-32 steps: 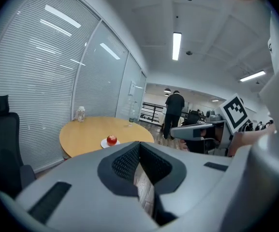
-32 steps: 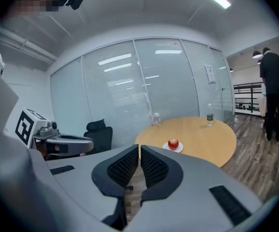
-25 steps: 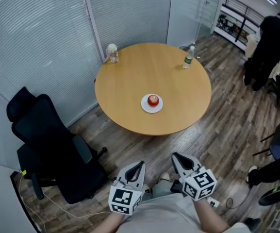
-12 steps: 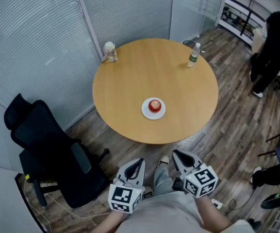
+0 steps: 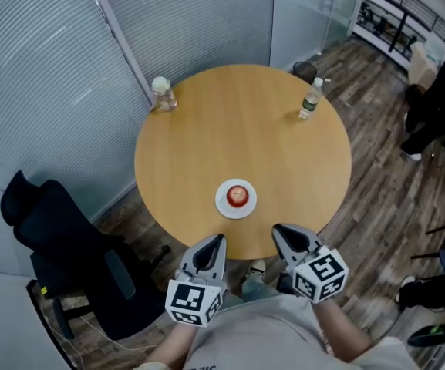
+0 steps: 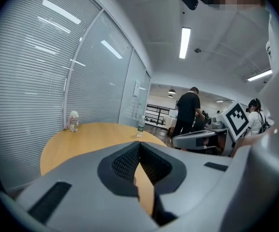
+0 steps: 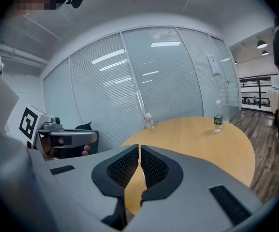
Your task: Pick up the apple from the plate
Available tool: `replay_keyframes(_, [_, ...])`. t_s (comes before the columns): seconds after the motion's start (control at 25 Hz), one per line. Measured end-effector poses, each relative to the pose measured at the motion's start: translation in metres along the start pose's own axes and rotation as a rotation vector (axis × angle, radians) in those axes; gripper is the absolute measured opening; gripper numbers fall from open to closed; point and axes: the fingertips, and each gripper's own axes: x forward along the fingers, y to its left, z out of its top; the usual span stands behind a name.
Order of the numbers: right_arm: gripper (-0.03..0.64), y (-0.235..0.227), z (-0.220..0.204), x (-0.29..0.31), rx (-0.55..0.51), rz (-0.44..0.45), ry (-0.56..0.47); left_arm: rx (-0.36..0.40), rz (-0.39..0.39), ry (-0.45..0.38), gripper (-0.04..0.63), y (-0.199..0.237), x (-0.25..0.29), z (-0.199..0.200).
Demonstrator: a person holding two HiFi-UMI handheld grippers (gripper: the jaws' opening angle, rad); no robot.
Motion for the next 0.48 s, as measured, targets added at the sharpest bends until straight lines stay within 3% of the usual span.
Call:
replay_keyframes(0.28, [0.035, -0.017, 0.015, 0.018, -0.001, -0.007, 0.011, -0.001, -0.012, 0.045, 0.003, 0.011, 0.023, -0.002])
replay_keyframes(0.48, [0.035, -0.024, 0.019, 0.027, 0.033, -0.047, 0.012, 0.055, -0.053, 0.091, 0.003, 0.023, 0.038, -0.008])
